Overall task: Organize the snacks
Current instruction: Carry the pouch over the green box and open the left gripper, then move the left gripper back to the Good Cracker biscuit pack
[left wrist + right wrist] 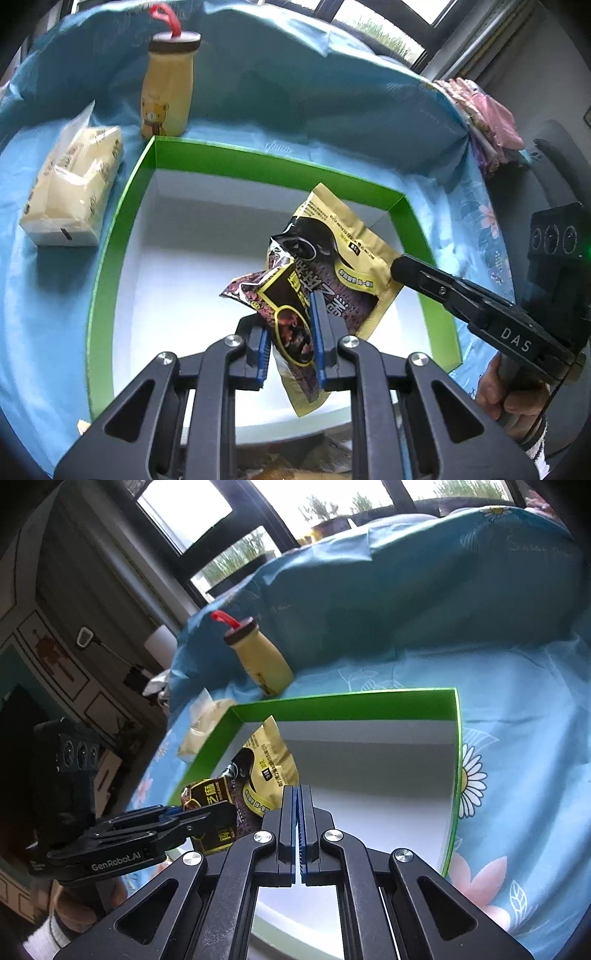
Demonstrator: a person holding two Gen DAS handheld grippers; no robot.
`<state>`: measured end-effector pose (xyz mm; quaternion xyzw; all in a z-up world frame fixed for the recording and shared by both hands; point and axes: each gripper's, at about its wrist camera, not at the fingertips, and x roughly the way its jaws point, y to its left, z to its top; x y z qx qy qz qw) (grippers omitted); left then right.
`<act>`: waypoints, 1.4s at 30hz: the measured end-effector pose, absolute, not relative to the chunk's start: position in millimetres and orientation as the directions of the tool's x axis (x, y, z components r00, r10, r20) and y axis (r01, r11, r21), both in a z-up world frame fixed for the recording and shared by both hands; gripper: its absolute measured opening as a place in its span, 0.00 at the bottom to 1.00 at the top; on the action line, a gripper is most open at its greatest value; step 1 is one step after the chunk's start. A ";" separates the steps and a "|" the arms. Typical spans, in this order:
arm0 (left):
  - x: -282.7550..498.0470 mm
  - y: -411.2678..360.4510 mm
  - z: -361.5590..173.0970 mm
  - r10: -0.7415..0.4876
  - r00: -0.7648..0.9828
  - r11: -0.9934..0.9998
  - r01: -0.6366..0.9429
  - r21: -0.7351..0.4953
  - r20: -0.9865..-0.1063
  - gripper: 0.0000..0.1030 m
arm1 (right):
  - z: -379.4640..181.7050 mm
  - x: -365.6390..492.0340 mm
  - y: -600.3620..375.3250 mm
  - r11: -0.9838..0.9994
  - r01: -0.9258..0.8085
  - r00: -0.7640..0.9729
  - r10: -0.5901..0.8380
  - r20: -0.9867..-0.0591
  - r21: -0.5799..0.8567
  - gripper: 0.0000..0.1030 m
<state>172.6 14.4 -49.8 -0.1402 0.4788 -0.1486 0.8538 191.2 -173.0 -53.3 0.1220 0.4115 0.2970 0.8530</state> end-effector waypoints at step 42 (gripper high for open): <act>58.1 42.7 2.5 -0.245 0.641 0.967 0.108 -0.231 -0.728 1.00 | -34.8 66.2 -216.9 0.801 -0.371 0.529 0.598 -0.602 0.470 0.59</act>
